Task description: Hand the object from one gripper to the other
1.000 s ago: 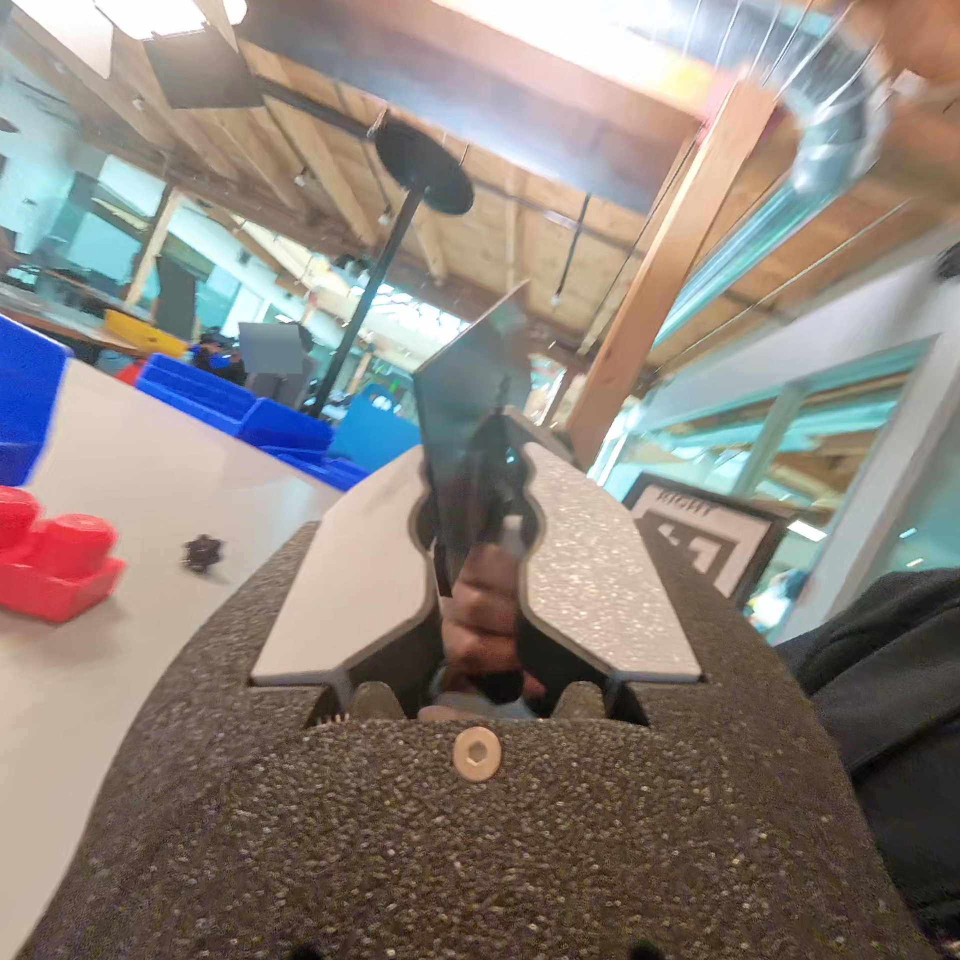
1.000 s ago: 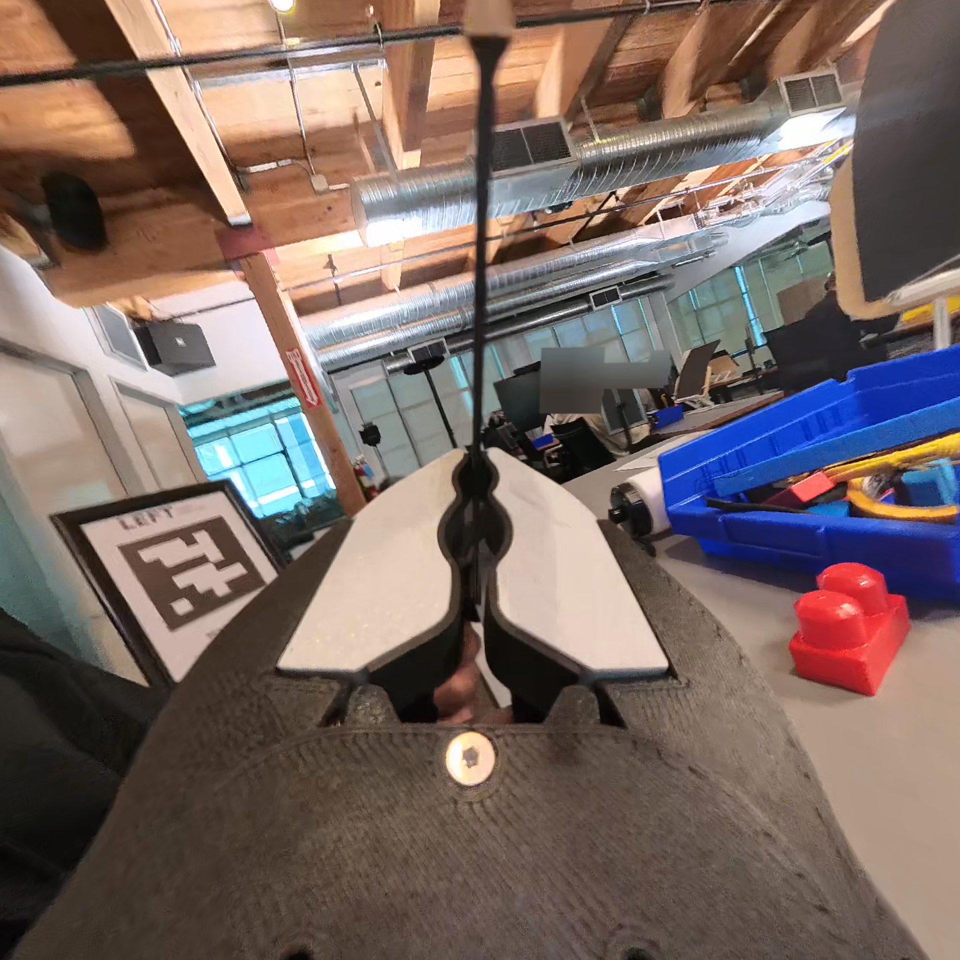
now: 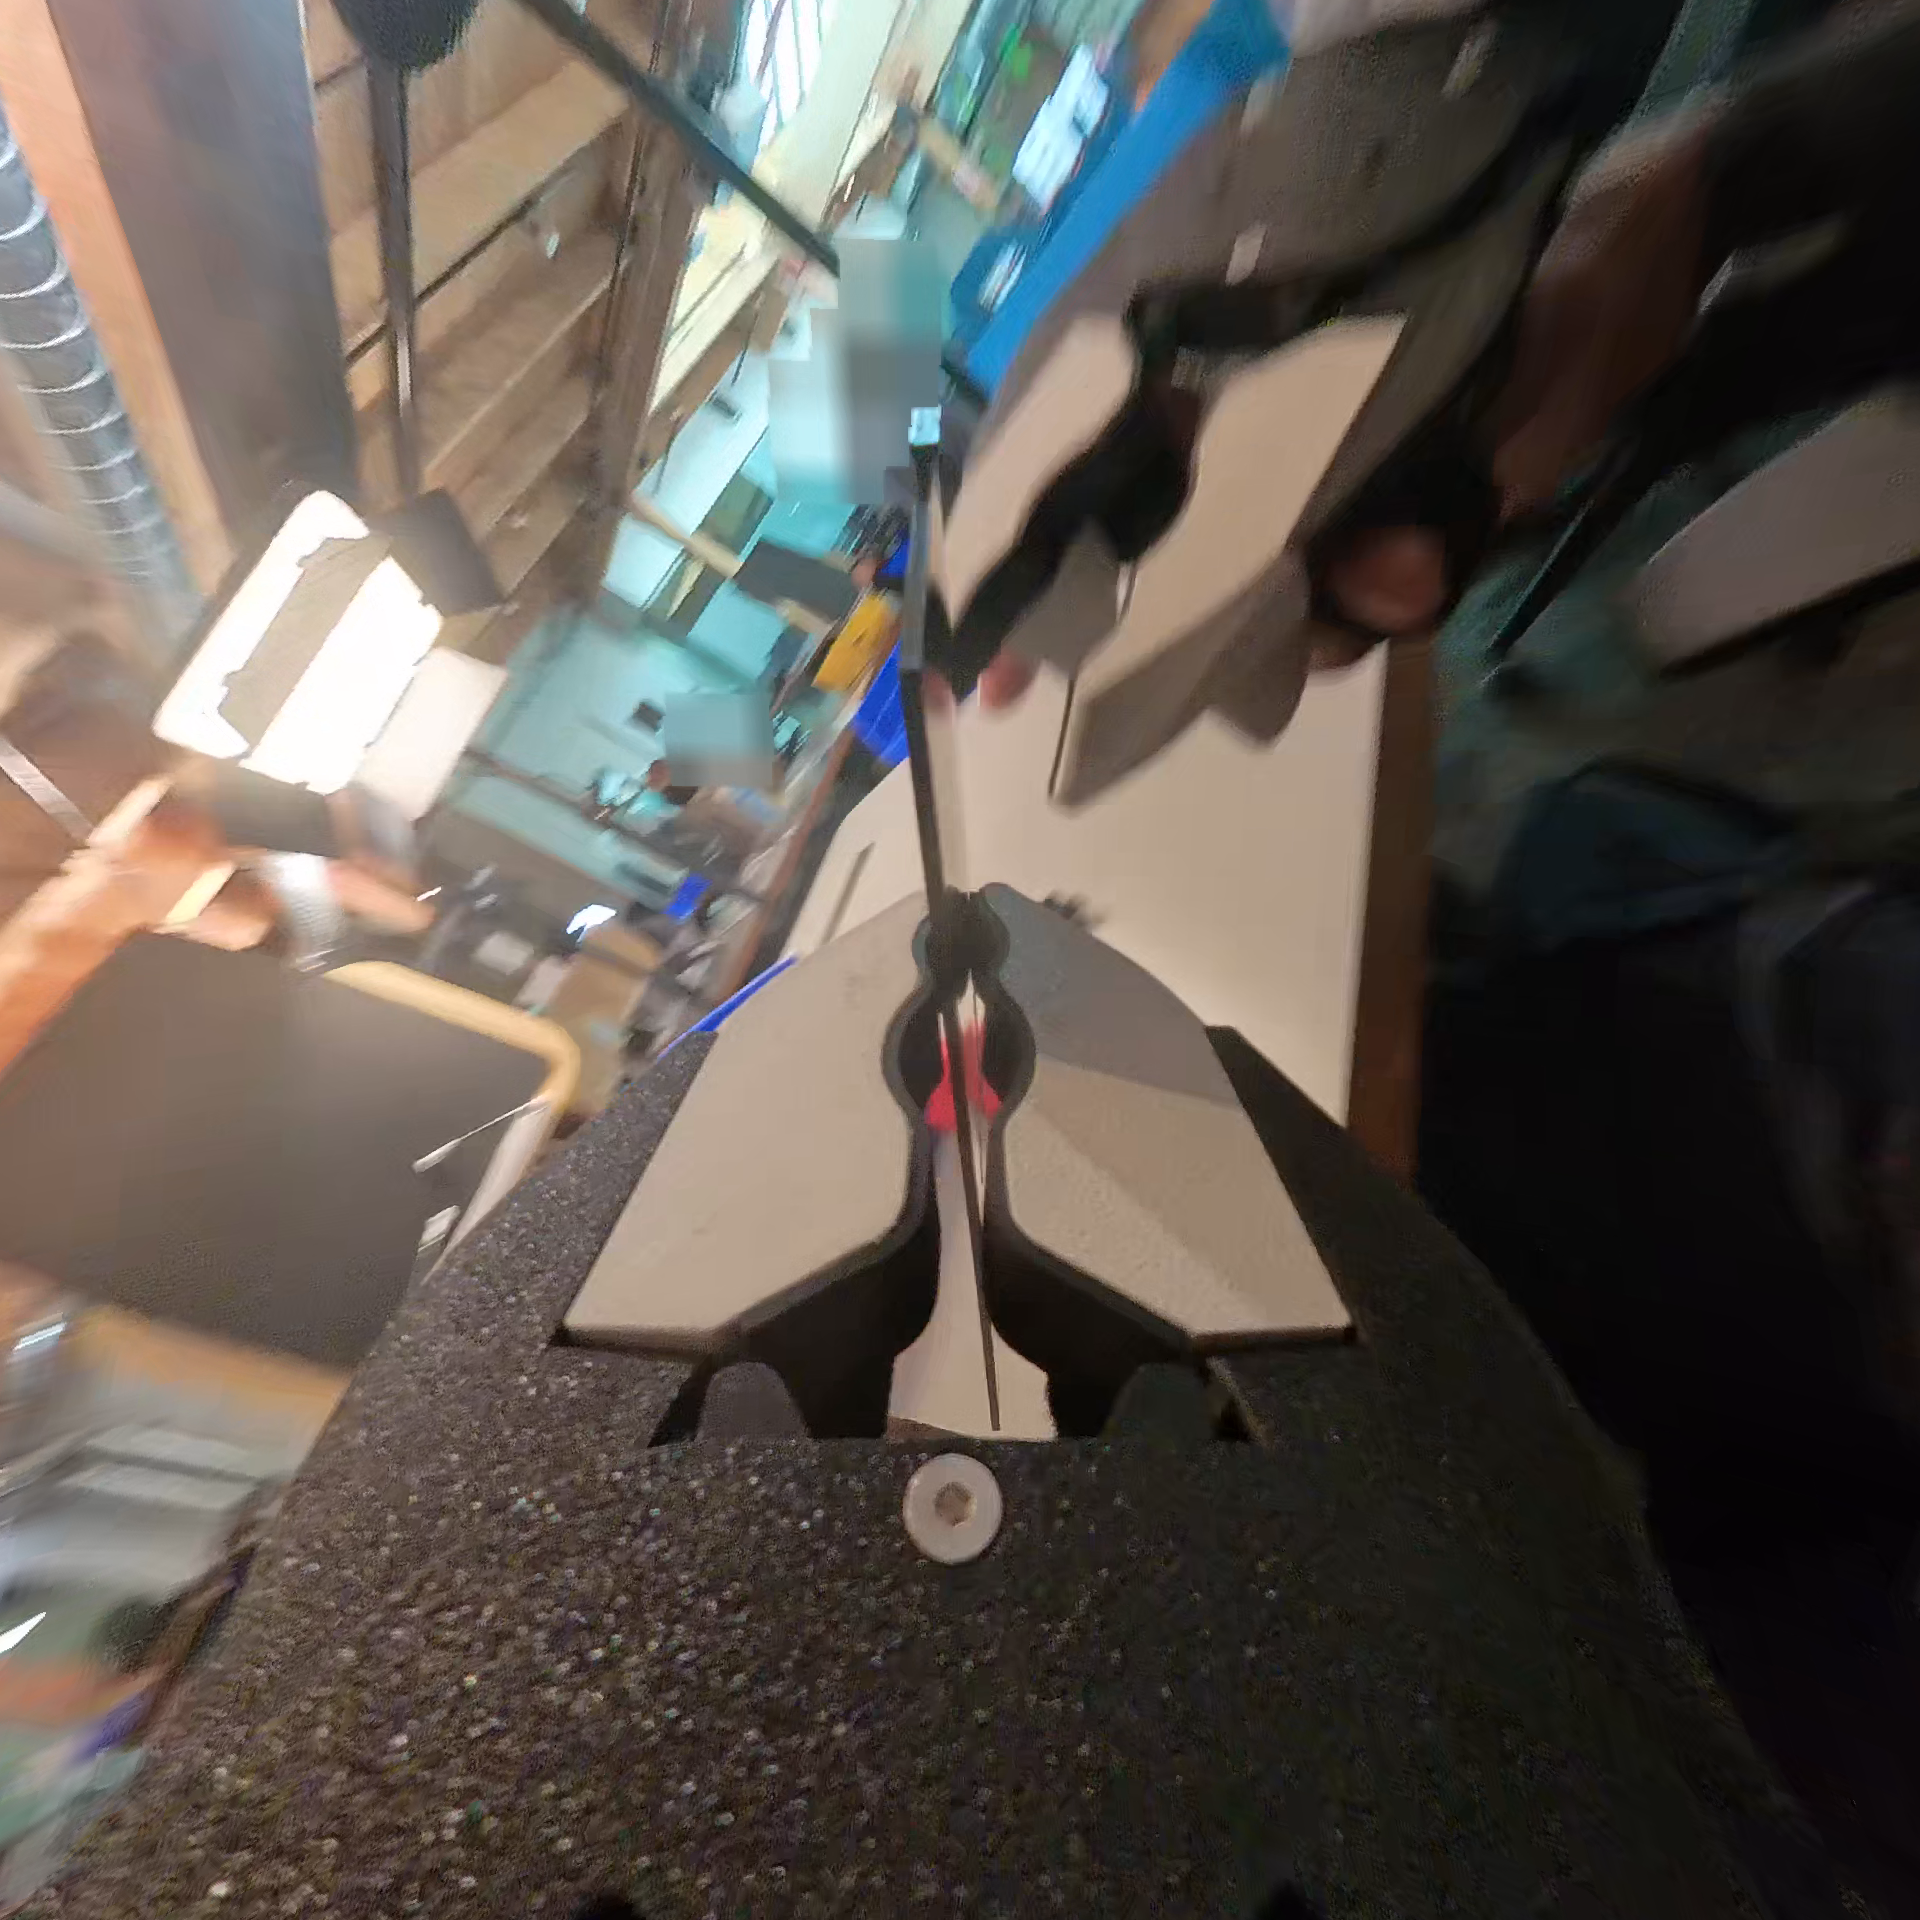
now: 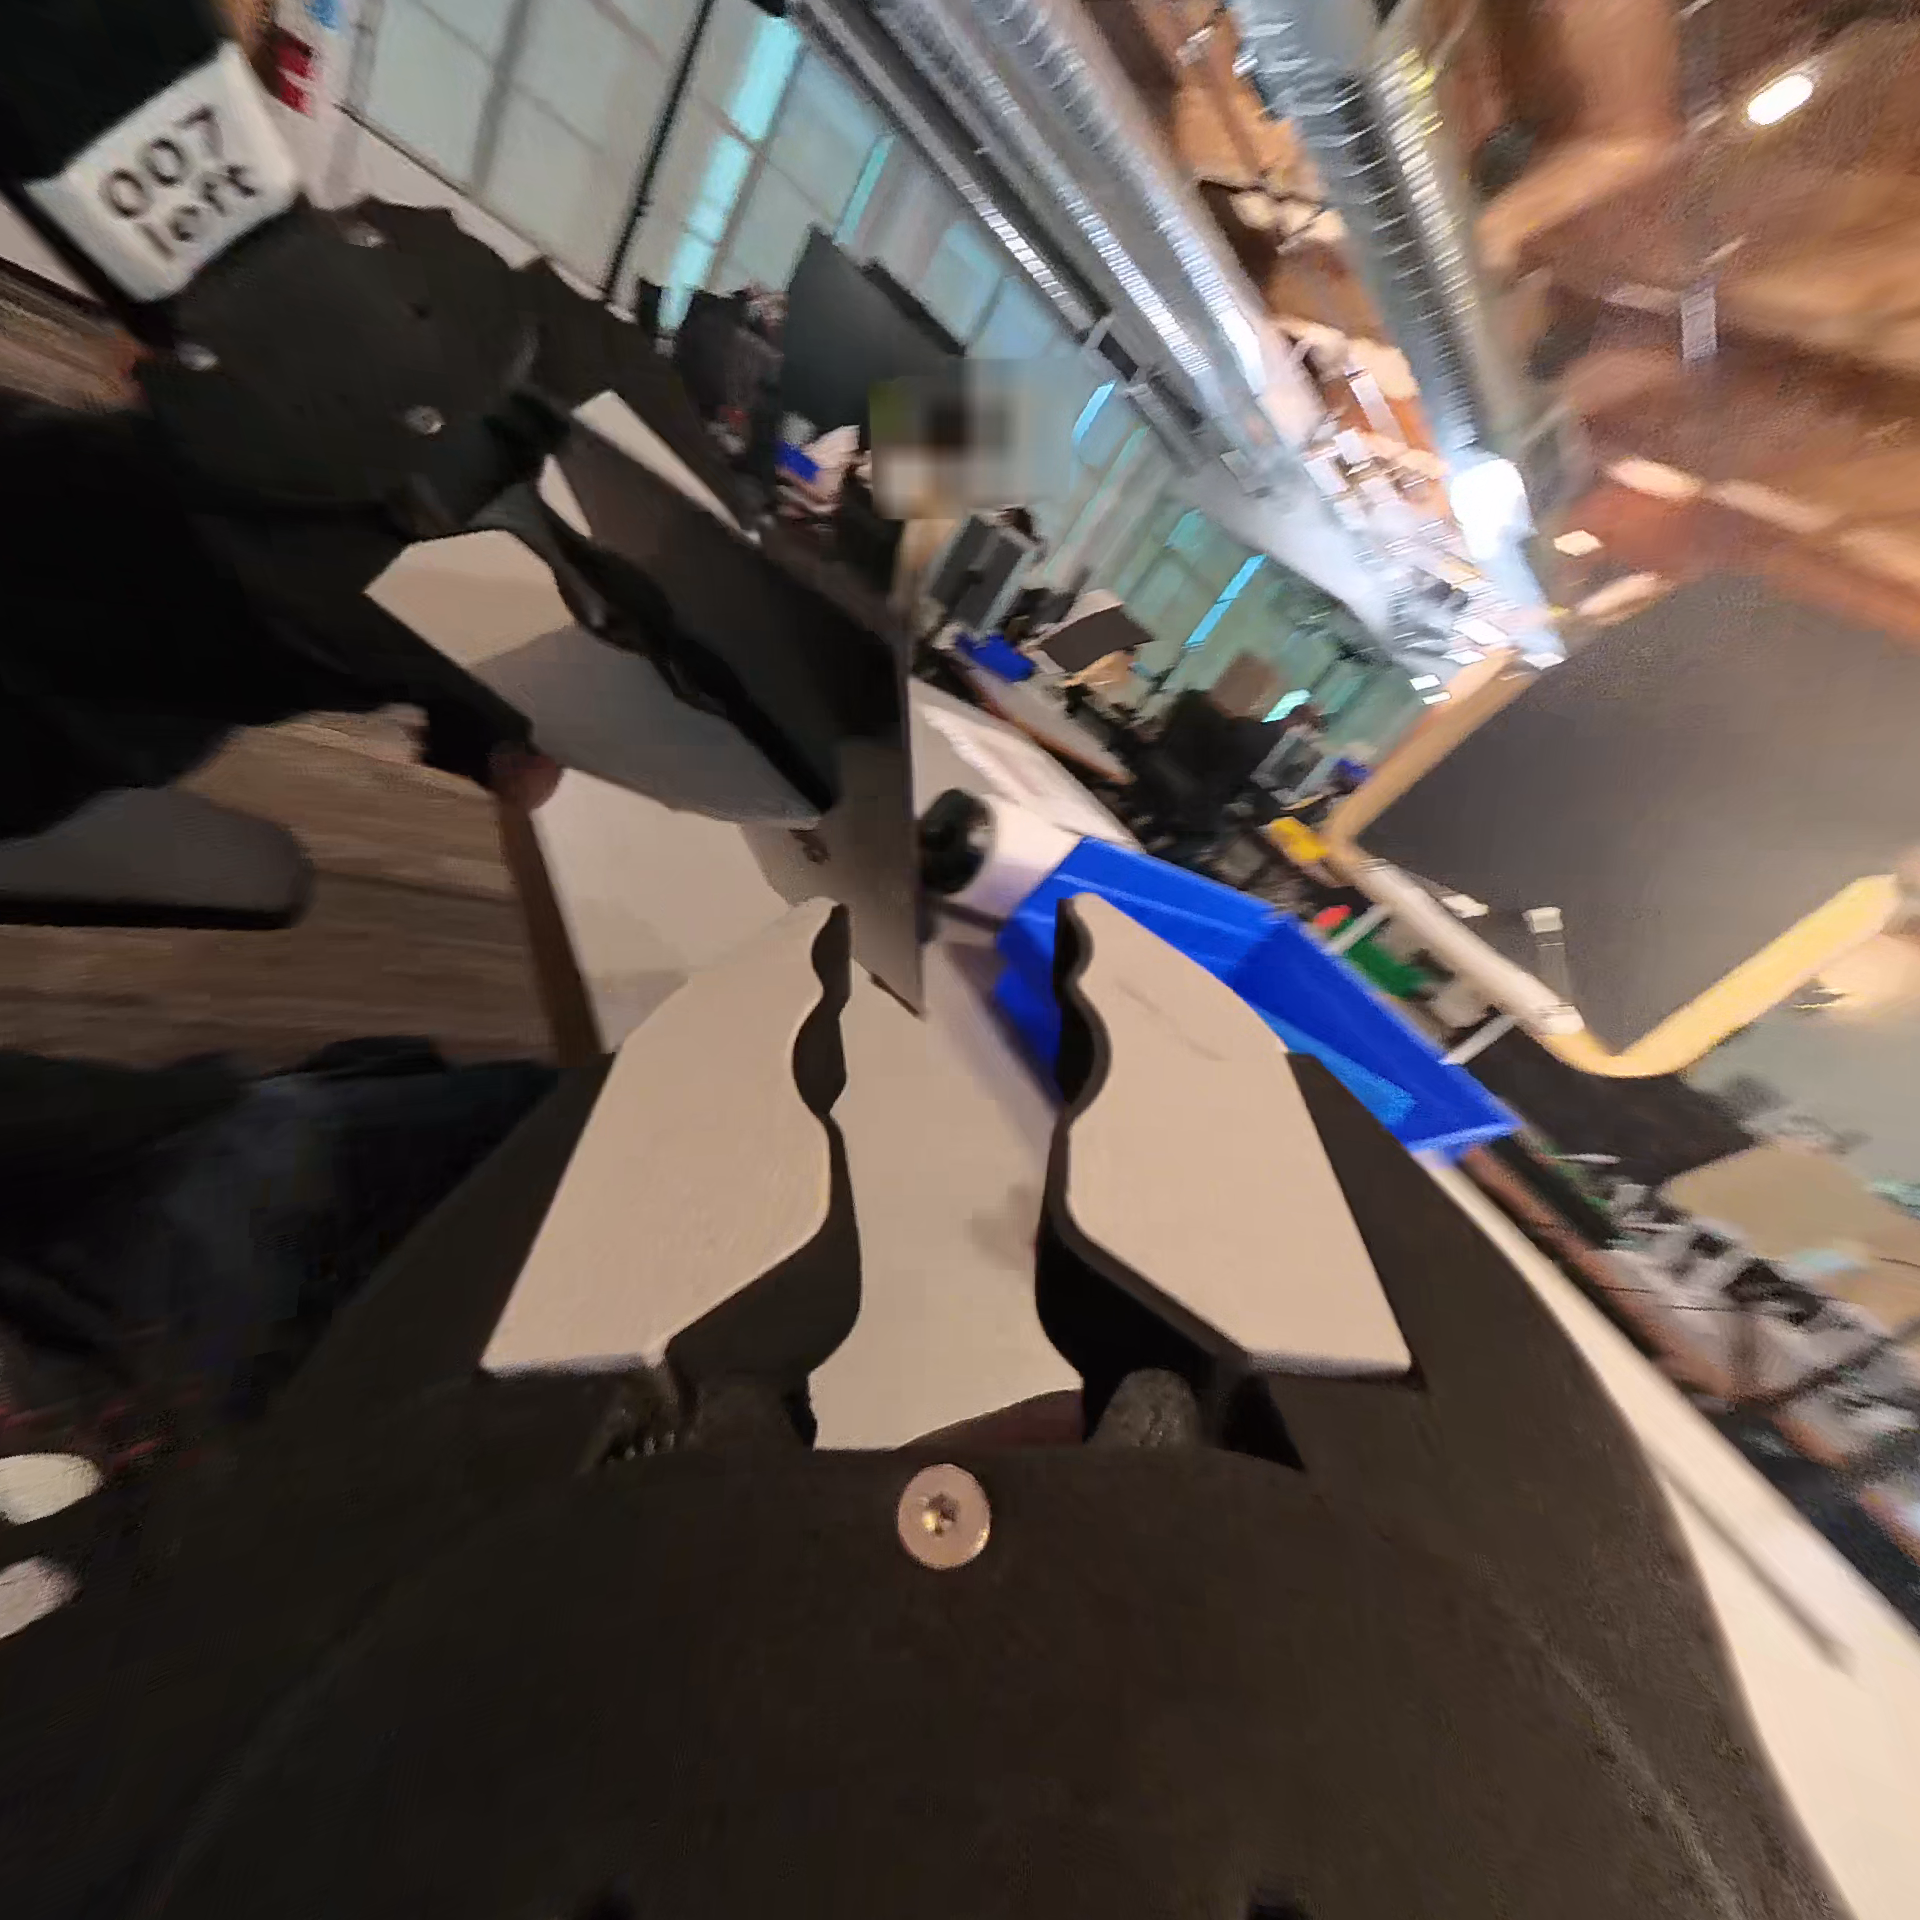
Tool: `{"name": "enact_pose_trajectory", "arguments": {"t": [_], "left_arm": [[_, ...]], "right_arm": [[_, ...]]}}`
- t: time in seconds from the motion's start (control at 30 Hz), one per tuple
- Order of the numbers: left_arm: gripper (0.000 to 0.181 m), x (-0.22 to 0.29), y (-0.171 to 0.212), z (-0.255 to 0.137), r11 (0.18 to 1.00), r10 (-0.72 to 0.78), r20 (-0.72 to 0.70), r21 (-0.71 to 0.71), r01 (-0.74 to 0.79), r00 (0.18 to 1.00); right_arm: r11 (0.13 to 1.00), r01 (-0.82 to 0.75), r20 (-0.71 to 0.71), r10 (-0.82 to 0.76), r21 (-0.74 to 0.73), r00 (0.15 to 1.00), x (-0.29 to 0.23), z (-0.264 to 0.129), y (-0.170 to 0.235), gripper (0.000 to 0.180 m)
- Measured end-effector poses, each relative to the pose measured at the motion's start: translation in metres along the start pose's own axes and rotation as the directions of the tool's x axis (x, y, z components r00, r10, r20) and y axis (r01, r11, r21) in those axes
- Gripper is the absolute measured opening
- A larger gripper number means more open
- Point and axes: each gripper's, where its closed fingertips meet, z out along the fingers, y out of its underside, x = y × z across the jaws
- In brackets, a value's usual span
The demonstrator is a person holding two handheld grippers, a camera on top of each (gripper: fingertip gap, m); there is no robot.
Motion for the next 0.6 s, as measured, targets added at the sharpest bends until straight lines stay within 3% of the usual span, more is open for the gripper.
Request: {"name": "enact_pose_trajectory", "arguments": {"t": [0.1, 0.2, 0.3, 0.43, 0.47, 0.53, 0.6], "left_arm": [[0.001, -0.010, 0.032, 0.000, 0.963, 0.190, 0.061, -0.206, -0.174, 0.980], [0.002, -0.012, 0.060, -0.001, 0.869, 0.347, 0.025, -0.383, -0.311, 0.938], [0.002, -0.010, 0.067, 0.002, 0.829, 0.397, -0.001, -0.430, -0.358, 0.918], [0.002, 0.000, 0.064, 0.009, 0.795, 0.448, -0.043, -0.438, -0.420, 0.893], [0.002, 0.005, 0.060, 0.012, 0.797, 0.454, -0.053, -0.423, -0.431, 0.890], [0.002, 0.014, 0.049, 0.017, 0.816, 0.452, -0.061, -0.375, -0.440, 0.890], [0.006, 0.011, 0.049, 0.019, 0.819, 0.446, -0.032, -0.388, -0.422, 0.895]], "right_arm": [[0.984, 0.179, -0.118, -0.179, -0.014, 0.977, 0.011, -0.006, -0.005, 0.041], [0.912, 0.400, -0.149, -0.410, -0.097, 0.900, 0.005, -0.005, -0.001, 0.043], [0.825, 0.541, -0.110, -0.560, -0.166, 0.821, -0.010, 0.004, 0.008, 0.046], [0.763, 0.611, -0.059, -0.634, -0.212, 0.771, -0.027, 0.017, 0.019, 0.045], [0.748, 0.620, -0.056, -0.647, -0.235, 0.760, -0.029, 0.020, 0.022, 0.040], [0.704, 0.644, -0.058, -0.687, -0.299, 0.724, -0.026, 0.024, 0.032, 0.010], [0.687, 0.651, -0.037, -0.696, -0.322, 0.717, -0.025, 0.025, 0.042, 0.001]]}}
